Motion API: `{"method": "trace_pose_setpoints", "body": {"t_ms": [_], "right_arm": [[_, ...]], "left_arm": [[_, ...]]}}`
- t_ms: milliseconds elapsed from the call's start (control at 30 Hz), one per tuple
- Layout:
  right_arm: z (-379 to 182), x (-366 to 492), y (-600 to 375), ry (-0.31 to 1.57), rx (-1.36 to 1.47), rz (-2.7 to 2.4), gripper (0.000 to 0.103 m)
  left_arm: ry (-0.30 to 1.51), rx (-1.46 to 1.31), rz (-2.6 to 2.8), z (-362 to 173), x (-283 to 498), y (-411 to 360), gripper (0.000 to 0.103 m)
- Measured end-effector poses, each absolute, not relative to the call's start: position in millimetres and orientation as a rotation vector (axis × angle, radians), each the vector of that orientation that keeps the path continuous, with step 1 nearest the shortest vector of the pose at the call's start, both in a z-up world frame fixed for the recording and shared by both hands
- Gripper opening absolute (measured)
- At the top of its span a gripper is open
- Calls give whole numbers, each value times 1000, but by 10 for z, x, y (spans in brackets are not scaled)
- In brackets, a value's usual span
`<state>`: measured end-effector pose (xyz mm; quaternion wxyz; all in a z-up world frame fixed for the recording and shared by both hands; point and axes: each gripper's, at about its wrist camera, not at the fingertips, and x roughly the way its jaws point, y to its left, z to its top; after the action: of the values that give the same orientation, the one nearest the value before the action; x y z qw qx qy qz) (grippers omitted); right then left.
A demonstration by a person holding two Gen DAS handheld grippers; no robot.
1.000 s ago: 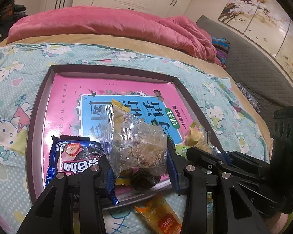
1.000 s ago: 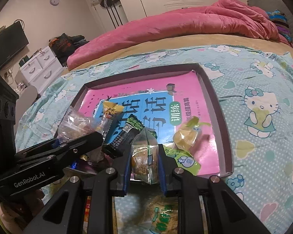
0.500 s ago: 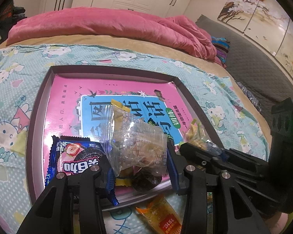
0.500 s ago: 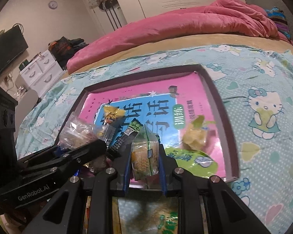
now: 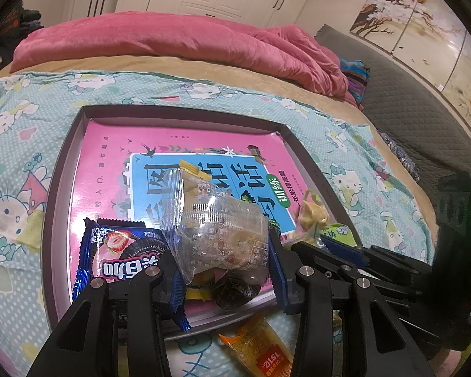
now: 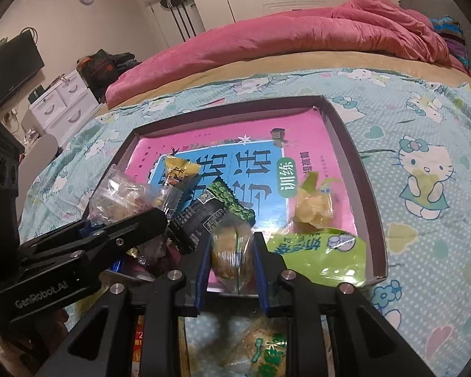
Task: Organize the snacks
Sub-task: 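Lower both held snacks into the tray and open both grippers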
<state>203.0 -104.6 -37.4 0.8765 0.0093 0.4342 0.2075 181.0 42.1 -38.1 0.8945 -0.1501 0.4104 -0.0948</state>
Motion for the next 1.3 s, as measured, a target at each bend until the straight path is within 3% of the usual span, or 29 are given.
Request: {"method": "trace_pose_setpoints", "body": {"t_ms": [567, 733, 1033, 1133, 1300], "right_arm": [[-228, 1945, -1157, 881, 10, 425, 33], [-188, 1932, -1178, 871, 12, 420, 38], [-78, 1882, -1246, 840, 11, 407, 51], [-39, 1856, -1286, 830, 14, 403, 55], [23, 1796, -1386, 814, 18, 390, 61]], "left_arm": [[863, -300, -189, -383, 1810, 407, 52], [855, -303, -180, -338, 1784, 431, 60], [842, -308, -176, -226, 1716, 462, 62], [822, -306, -174, -138, 1652, 460, 73], [798, -307, -177, 4, 1497, 469, 74]]}}
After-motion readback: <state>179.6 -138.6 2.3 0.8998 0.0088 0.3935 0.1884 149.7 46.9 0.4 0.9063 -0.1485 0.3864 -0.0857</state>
